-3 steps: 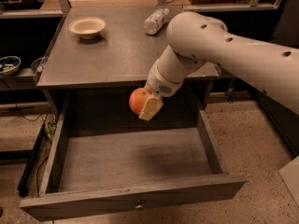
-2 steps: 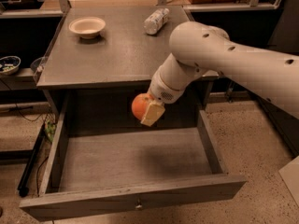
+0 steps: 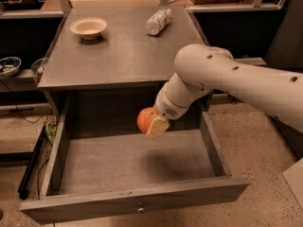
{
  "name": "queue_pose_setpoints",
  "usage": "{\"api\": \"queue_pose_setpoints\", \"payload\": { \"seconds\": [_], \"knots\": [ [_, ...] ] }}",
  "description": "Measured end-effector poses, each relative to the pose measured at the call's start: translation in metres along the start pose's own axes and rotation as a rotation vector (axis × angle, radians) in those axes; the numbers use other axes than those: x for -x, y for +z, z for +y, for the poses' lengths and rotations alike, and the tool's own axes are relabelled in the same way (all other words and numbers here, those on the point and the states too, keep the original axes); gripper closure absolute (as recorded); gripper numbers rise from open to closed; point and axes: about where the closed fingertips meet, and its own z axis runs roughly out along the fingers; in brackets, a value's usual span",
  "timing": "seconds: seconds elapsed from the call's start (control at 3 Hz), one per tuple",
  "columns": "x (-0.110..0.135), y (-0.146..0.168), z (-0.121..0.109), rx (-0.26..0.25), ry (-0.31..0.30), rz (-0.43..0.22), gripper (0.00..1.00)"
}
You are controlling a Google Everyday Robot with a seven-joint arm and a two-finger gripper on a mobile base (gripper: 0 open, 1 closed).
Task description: Place orange into top drawer
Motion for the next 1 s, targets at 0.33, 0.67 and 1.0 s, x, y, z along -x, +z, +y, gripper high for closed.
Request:
{"api": "queue_pose_setpoints", "payload": {
  "seconds": [0.33,0.67,1.0],
  "knots": [
    [-0.008,0.019,0.006,0.011,0.032,0.011,1.0],
    [-0.012,0.032,0.01,0.024,0.049,0.016,1.0],
    [-0.017,0.051,0.015,0.056,0.057,0.033,1.0]
  ]
}}
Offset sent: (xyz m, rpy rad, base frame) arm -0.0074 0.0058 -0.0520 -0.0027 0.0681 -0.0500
